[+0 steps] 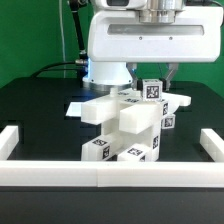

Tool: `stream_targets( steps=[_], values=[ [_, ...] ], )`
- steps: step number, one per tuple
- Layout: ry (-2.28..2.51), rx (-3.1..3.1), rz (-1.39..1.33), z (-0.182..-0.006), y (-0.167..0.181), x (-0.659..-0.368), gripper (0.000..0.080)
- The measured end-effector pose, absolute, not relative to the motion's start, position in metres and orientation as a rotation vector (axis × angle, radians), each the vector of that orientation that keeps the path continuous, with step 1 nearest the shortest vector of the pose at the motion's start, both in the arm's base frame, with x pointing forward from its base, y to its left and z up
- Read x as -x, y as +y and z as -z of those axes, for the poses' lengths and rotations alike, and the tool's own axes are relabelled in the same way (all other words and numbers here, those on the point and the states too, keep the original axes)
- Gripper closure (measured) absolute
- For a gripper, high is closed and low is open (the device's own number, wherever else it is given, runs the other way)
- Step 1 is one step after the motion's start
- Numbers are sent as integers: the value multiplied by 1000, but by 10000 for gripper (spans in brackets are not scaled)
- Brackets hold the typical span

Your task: Assemble chair

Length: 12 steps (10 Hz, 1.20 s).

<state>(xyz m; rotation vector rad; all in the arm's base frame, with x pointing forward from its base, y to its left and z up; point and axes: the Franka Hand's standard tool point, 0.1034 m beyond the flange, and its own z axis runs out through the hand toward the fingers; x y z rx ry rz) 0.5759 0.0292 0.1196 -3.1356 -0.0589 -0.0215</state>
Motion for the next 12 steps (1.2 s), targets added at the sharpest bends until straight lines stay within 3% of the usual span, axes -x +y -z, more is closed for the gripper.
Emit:
stream_targets(
  steps=[12],
  values=[
    [41, 3133, 21, -120, 30, -576, 512]
  ],
)
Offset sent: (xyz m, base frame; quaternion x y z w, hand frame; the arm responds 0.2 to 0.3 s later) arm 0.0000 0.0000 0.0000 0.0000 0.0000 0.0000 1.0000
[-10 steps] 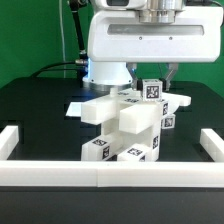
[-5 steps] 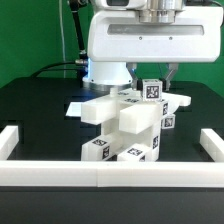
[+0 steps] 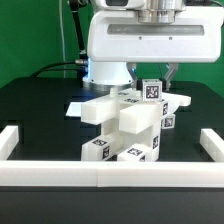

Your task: Assemble chair

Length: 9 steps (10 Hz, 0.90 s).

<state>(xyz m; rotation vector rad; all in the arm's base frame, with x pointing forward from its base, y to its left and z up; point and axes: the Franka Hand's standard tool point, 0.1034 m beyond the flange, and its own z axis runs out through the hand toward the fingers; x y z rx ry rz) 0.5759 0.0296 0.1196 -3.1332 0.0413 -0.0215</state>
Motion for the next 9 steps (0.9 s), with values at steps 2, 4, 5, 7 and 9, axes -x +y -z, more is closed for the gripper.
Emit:
stream_targets(
  steps=[2, 4, 5, 7, 9],
  values=[
    [251, 3121, 21, -120, 30, -576, 512],
    [487, 3090, 19, -120, 30, -576, 512],
    [656, 3058, 18, -120, 31, -576, 512],
    [834, 3013, 16, -120, 31, -576, 512],
    [1029, 2951, 14, -119, 32, -576, 512]
  ],
)
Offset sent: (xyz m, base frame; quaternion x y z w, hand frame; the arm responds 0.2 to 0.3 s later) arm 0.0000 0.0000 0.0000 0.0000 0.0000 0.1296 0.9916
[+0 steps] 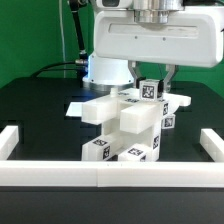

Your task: Assemble chair

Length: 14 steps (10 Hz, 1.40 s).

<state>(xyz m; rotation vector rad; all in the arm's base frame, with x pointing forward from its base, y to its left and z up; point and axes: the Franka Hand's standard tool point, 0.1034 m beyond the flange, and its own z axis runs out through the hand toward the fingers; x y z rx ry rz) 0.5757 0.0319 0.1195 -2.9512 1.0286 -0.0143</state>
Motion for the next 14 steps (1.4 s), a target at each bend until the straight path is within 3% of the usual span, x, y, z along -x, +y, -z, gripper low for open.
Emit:
stream_targets(
  steps=[11, 13, 14],
  values=[
    [1783, 2553, -2, -119, 37, -575, 512],
    [1723, 2595, -2, -119, 37, -575, 228],
    [1704, 2608, -4, -119, 37, -575, 228]
  ],
)
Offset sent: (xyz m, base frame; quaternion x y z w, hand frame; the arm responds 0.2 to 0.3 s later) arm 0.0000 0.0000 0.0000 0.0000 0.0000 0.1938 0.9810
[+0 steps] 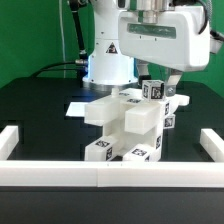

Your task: Assemble chair

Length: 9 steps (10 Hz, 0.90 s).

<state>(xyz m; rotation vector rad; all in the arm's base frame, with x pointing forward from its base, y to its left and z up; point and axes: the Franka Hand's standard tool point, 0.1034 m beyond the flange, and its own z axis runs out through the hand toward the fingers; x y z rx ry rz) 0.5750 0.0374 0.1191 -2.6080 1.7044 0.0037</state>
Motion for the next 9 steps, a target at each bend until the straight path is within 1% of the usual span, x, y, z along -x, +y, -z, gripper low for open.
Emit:
stream_targets(
  steps=[1, 2, 9],
  values=[
    [1594, 2681, 0, -119, 37, -575, 166],
    [1456, 2758, 2, -119, 37, -575, 155],
    [662, 3053, 15, -119, 37, -575, 151]
  ],
)
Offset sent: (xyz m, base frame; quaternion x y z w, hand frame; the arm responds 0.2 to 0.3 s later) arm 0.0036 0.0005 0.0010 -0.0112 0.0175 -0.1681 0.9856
